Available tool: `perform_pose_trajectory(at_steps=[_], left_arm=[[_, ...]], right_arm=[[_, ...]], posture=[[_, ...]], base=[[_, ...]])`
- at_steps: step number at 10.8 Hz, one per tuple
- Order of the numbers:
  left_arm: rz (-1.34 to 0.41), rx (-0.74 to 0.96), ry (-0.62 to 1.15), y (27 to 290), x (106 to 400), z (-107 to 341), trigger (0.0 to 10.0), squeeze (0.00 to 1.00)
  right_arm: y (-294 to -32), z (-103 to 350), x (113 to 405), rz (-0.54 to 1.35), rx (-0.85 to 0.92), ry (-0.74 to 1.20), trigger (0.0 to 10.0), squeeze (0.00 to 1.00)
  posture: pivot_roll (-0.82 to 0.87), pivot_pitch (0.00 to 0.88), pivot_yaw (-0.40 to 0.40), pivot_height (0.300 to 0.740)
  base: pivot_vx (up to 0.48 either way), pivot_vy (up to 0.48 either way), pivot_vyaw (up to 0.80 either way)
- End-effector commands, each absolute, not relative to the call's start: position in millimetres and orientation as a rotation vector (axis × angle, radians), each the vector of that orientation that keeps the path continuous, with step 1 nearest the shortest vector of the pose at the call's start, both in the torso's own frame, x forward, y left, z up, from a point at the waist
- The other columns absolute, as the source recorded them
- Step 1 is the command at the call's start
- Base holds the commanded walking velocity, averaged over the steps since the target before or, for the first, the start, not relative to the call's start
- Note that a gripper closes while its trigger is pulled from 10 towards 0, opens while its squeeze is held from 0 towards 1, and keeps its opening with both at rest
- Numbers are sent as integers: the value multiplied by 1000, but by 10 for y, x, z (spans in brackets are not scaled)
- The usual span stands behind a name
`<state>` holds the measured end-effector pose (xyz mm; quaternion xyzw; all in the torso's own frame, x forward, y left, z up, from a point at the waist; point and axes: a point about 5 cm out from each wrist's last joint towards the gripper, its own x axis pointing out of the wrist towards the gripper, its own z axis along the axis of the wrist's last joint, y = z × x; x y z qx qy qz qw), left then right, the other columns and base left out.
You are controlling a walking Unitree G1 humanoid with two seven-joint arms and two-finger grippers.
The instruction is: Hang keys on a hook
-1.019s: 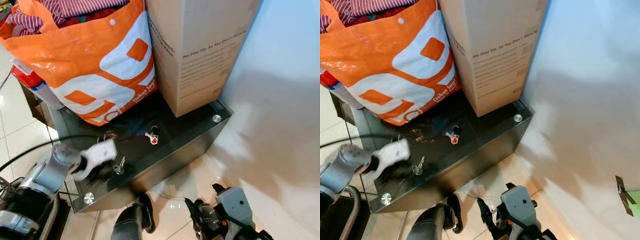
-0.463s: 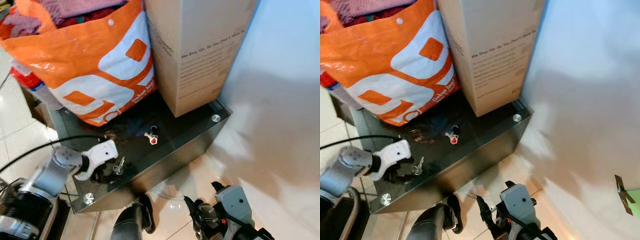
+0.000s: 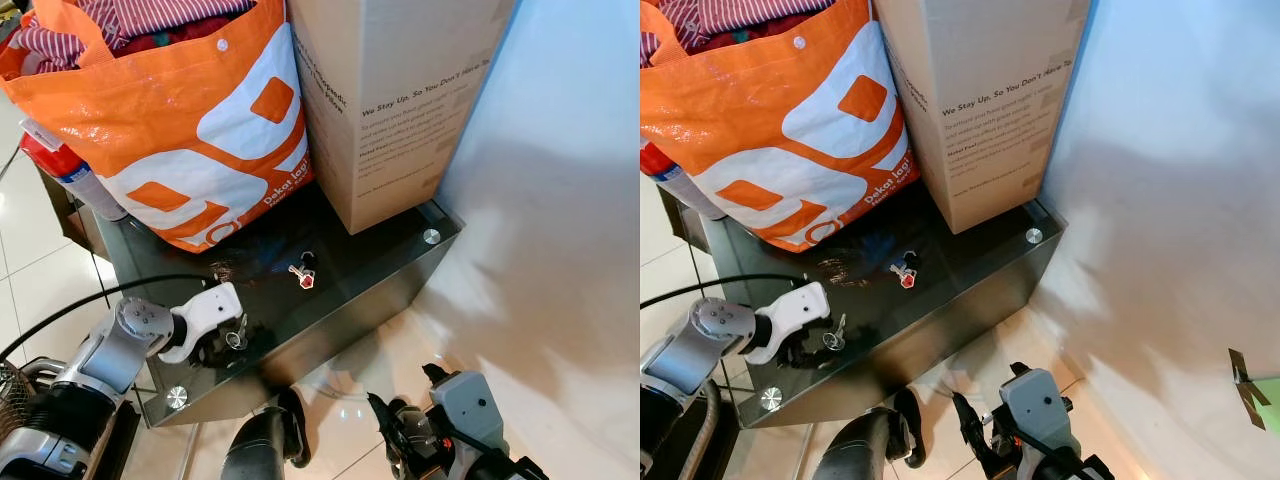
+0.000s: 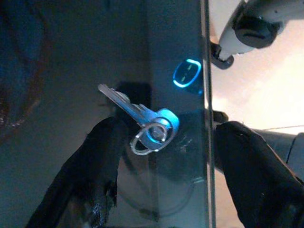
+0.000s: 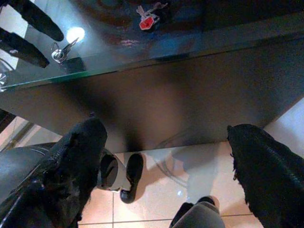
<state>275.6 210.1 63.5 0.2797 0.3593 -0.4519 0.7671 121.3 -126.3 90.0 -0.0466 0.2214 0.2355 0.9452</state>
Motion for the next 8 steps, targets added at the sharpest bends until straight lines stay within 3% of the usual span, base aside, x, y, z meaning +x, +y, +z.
perform_pose_trajectory(at_steps=[1,2,3,5,7,8], left_arm=[[-987,621,808,2126,2732,596,10000,0],[-1001,630,823,2133,2740,601,9373,0],[-1004,632,826,2135,2740,601,6275,0],[-1018,656,833,2138,2753,587,2314,0],[-1030,676,839,2135,2757,576,0,0],[-1038,696,842,2134,2756,568,0,0]], right_arm=[[-1245,869,1159,490,-79,474,10000,0],[-1241,870,1157,507,-72,479,10000,0],[-1237,873,1153,524,-67,482,10000,0],[-1194,885,1088,667,-54,519,10000,0],[-1172,885,1054,725,-47,540,10000,0],[-1163,887,1049,744,-50,543,10000,0]], posture=[[-253,297,106,732],[-253,297,106,732],[-253,297,106,732],[-251,296,106,732],[-251,296,106,732],[-251,294,105,732]], base=[[0,0,0],[0,0,0],[0,0,0],[0,0,0],[0,0,0],[0,0,0]])
